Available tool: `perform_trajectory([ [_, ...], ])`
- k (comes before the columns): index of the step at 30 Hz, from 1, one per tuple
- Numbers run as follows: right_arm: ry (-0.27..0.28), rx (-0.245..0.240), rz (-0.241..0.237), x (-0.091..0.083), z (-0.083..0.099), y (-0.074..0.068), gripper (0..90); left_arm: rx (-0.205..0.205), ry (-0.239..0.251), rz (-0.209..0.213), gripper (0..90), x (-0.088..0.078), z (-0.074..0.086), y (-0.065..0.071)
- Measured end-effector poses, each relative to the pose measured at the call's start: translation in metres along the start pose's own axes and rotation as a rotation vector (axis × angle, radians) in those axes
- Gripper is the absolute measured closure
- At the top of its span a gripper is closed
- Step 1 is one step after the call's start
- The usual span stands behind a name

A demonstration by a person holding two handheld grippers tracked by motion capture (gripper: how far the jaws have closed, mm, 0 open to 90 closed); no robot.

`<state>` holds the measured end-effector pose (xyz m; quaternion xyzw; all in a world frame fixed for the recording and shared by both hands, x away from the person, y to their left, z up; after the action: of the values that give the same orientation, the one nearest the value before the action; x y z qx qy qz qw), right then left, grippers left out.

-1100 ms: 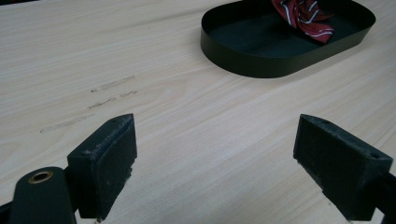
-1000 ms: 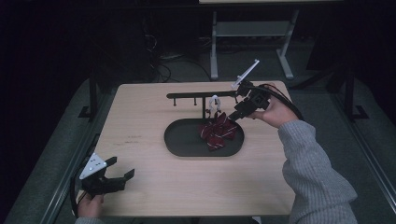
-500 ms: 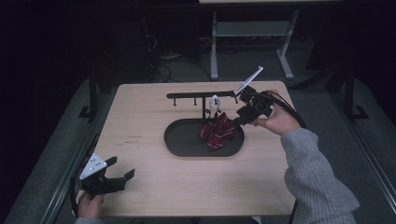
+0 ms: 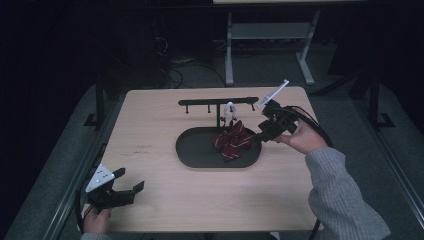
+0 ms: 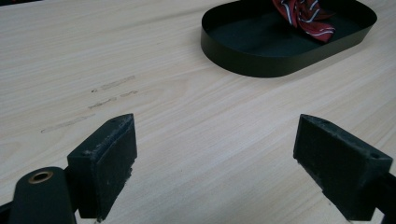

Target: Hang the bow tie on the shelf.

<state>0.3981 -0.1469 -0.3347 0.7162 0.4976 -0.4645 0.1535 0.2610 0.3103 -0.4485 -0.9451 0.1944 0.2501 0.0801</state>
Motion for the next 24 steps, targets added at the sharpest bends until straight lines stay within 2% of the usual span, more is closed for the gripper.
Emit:
perform_trajectory([
  [24,0.019,0.031,0.008,0.006,0.033,-0.003,34.5,0.007,-0.005,0.001,13.0,0.001,0.0,0.001],
])
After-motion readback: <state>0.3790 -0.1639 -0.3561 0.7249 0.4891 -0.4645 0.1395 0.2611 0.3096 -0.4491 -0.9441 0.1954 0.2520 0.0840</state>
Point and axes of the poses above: each handheld gripper's, and its own axes: x roughly forward along the jaws, z roughly out of its underside, y roughly to its right, the point moved 3 cm from there along x, roughly forward along the jaws, and after that the axes turned 10 degrees about -z, right-handed, at the moved point
